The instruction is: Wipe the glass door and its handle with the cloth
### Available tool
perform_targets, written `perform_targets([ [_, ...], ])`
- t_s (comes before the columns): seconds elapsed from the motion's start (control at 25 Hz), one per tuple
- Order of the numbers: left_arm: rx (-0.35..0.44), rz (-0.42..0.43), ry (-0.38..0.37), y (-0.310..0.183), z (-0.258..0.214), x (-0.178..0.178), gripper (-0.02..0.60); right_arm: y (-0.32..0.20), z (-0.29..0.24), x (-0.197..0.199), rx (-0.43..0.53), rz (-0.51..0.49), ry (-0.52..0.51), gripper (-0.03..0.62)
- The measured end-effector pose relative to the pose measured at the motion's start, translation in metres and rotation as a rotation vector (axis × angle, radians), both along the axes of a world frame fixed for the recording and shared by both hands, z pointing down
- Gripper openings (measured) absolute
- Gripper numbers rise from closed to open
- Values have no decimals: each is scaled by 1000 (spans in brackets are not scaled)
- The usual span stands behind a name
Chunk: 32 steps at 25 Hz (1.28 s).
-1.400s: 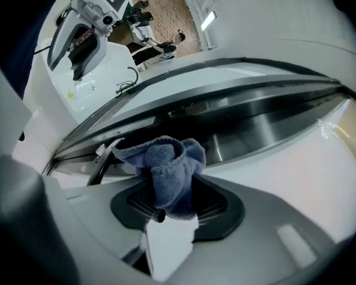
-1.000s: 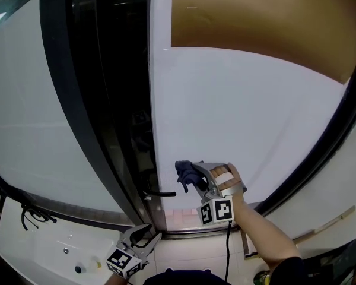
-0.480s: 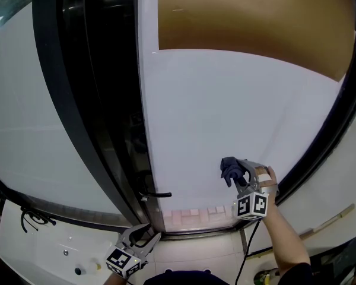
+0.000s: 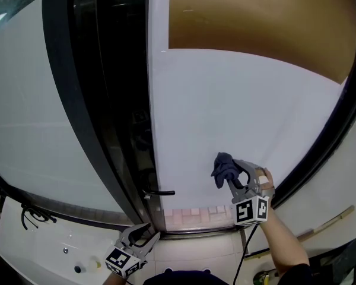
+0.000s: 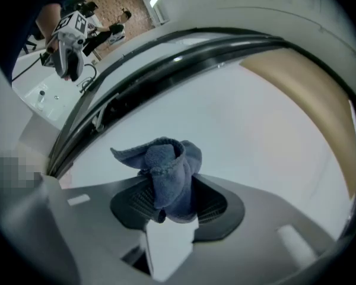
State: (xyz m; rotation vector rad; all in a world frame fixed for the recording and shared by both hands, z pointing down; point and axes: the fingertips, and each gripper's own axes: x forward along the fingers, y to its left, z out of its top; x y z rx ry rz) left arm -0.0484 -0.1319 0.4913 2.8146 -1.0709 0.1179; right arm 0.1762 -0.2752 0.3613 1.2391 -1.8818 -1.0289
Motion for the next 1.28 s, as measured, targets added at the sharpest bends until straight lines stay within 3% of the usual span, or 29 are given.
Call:
perform_targets([
  [0.32,17,-7,-2,4,-4,-3,141,3,-29,-164,17,-287,37,152],
  [0.52,23,-27,7,5,-7,-9,141,-16,-13,-199,0,-307,95,152],
  [0.72,25,-25,11,5,-12,-7,141,-27,-5,-189,-59,-298,46,152],
  [0.88,29,-20,13,3,-21,-2,141,-28,-1,-169,-46,-272,67,152],
  [1.28,60,27,16,-4,-35,20,141,-29,8,-40,-62,-87,47,152],
])
